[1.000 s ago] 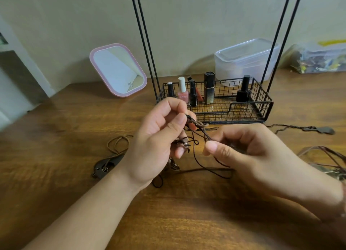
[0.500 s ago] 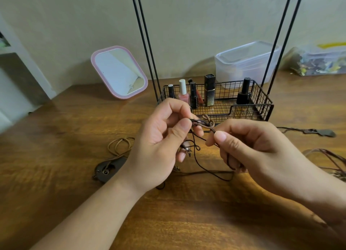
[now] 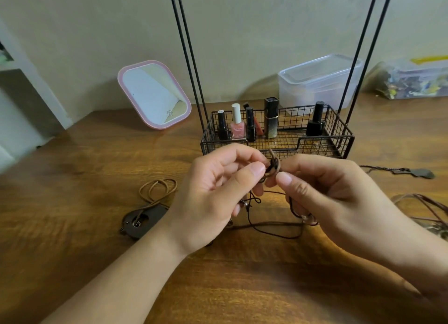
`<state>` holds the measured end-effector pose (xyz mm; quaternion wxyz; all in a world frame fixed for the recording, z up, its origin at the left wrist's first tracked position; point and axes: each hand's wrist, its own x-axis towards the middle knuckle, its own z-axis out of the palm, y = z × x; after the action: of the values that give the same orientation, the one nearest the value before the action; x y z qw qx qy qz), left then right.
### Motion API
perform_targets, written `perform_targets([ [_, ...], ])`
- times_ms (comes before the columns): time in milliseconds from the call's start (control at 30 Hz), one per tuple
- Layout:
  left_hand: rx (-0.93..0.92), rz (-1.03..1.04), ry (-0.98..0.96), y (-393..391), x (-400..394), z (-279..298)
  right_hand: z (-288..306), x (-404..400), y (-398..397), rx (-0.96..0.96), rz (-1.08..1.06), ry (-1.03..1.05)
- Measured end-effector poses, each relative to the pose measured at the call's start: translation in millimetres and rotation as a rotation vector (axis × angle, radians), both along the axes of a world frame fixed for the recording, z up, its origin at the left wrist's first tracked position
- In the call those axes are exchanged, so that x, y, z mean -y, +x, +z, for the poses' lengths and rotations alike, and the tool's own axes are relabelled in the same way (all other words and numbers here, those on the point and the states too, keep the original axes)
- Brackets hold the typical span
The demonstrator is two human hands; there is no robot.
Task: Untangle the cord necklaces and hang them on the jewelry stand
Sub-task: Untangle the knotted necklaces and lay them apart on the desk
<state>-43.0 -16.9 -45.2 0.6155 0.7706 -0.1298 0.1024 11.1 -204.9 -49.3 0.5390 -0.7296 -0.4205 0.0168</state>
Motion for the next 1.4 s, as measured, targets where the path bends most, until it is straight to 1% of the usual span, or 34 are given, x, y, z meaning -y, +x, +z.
perform_targets([
  [67,-0.006,0.027,0.041,2,0,-1,-1,0,0,0.030,-0.008,-0.032],
  [167,-0.004,0.024,0.043,3,2,-1,-2,0,-1,0.054,-0.023,-0.080],
  [300,0.012,0.018,0.076,3,3,1,-4,0,0,0.053,-0.019,-0.092],
  [400,0.043,0.027,0.138,3,1,-1,-4,0,1,-0.013,0.007,-0.092],
  [533,0.099,-0.005,0.210,3,1,0,-2,0,1,-0.182,0.056,-0.023],
  [600,0.120,-0.024,0.225,2,2,0,0,-1,0,-0.175,0.020,-0.027],
  [700,0.143,-0.005,0.168,2,2,0,3,-4,-2,-0.148,-0.056,-0.021],
  [800,0.149,0.058,0.060,2,-1,0,5,-4,-4,-0.217,-0.175,0.039],
  [833,0.152,0.088,0.037,2,-1,0,5,-3,-4,-0.194,-0.225,0.026],
  [933,0.163,0.142,-0.007,3,-1,-1,6,-2,-7,-0.039,-0.347,-0.091],
  [1000,0.188,0.157,-0.012,4,0,-2,8,-2,-8,-0.045,-0.351,-0.160],
  [1067,0.199,0.153,-0.011,4,0,-3,7,-4,-7,-0.116,-0.281,-0.311],
  [1133,0.185,0.123,-0.029,3,1,-2,5,-3,-6,-0.112,-0.247,-0.430],
  [1167,0.169,0.097,-0.039,2,0,-1,4,-2,-5,-0.054,-0.274,-0.426],
  [1200,0.149,0.066,-0.047,2,0,0,4,-1,-4,0.003,-0.326,-0.349],
  [1233,0.128,0.039,-0.050,1,0,0,6,1,-3,0.023,-0.365,-0.196],
  [1267,0.112,0.016,-0.051,1,0,1,9,2,-2,-0.008,-0.363,-0.026],
  [1300,0.107,0.002,-0.046,1,0,1,10,3,-2,-0.061,-0.313,0.072],
  [1333,0.113,-0.008,-0.037,1,0,0,10,3,-1,-0.110,-0.229,0.093],
  [1400,0.123,-0.029,-0.023,2,1,-1,5,0,-1,-0.147,-0.072,0.036],
])
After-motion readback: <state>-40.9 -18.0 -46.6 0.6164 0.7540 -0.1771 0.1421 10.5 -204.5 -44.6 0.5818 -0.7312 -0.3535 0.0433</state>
